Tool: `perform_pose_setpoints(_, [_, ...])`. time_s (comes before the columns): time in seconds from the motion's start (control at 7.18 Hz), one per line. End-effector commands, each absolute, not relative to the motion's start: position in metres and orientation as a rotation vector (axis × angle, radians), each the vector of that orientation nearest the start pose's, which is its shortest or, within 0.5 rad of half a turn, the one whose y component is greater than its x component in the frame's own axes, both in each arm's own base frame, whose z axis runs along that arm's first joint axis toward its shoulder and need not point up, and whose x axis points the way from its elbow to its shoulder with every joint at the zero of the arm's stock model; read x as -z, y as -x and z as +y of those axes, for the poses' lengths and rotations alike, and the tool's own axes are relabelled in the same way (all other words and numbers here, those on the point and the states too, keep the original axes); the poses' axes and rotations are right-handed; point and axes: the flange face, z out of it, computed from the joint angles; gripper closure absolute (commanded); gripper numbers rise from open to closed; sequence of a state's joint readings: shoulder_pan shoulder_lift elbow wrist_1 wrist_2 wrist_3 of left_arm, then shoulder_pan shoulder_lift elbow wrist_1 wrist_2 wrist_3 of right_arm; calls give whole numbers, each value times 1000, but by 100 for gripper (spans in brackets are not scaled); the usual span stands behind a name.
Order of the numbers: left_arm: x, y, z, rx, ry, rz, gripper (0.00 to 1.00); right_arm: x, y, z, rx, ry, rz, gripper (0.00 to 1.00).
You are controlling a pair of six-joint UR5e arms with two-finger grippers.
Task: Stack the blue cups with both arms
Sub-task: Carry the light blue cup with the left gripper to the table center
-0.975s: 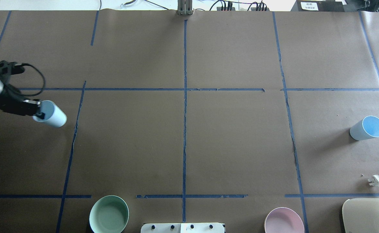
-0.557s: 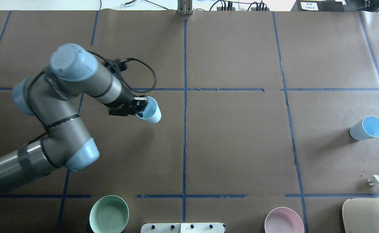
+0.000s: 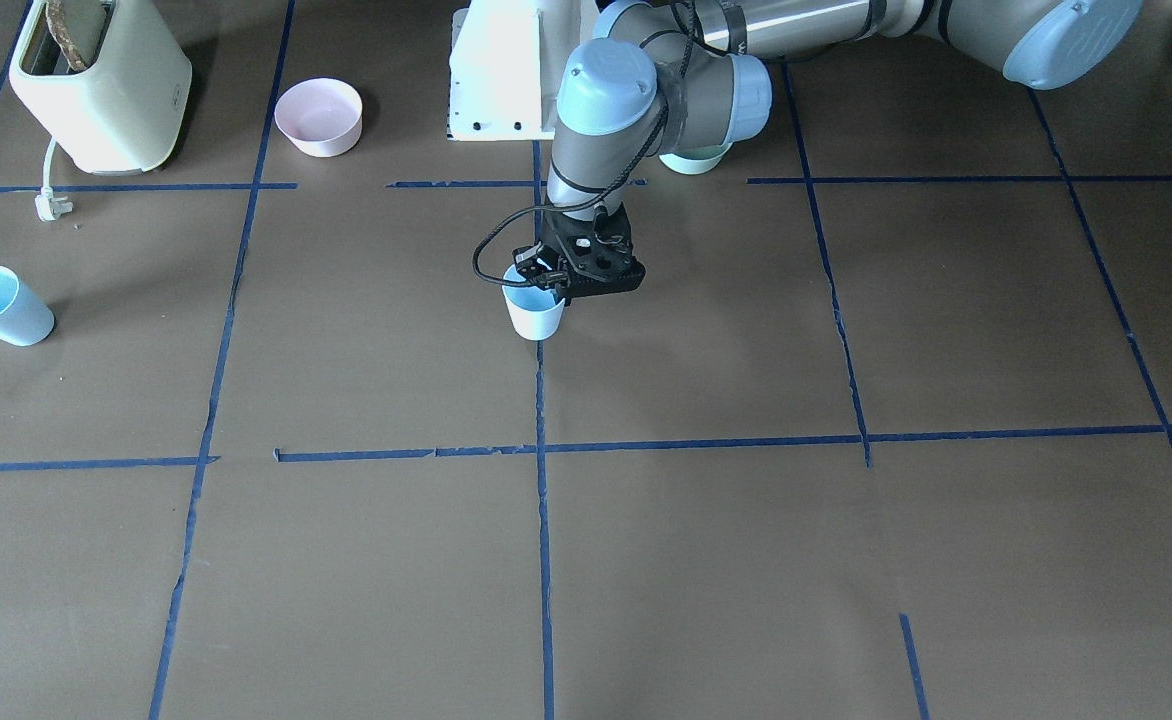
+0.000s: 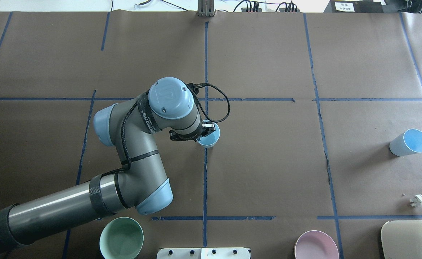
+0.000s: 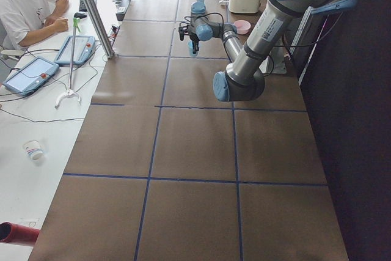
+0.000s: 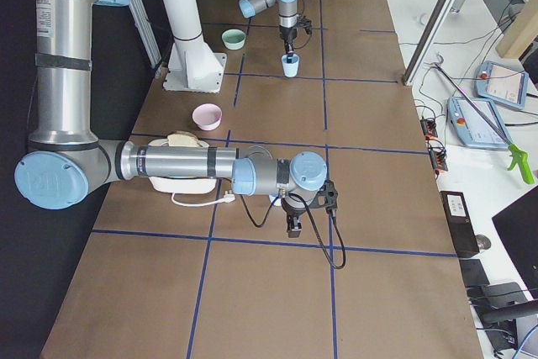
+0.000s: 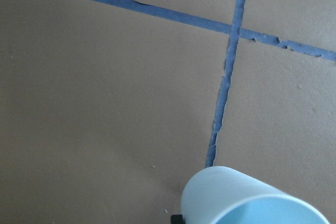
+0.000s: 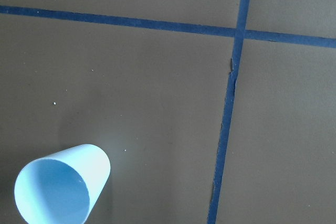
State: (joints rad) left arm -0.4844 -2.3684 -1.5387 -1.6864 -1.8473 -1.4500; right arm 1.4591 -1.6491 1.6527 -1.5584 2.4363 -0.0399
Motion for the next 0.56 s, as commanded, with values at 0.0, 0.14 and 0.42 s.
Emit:
perform_pose_setpoints(0.0, [-177,-599,-430,214,-17,896,100,-647,-1,-464,165,7,-868,0])
perform_pose_setpoints(0.14, [-178,-599,-431,215,-18,893,96,-645,0,-465,170,4,-867,0])
perform_pose_setpoints(0.42, [-180,-603,-425,209,-9,892,43,-644,10,-466,199,-9,-867,0])
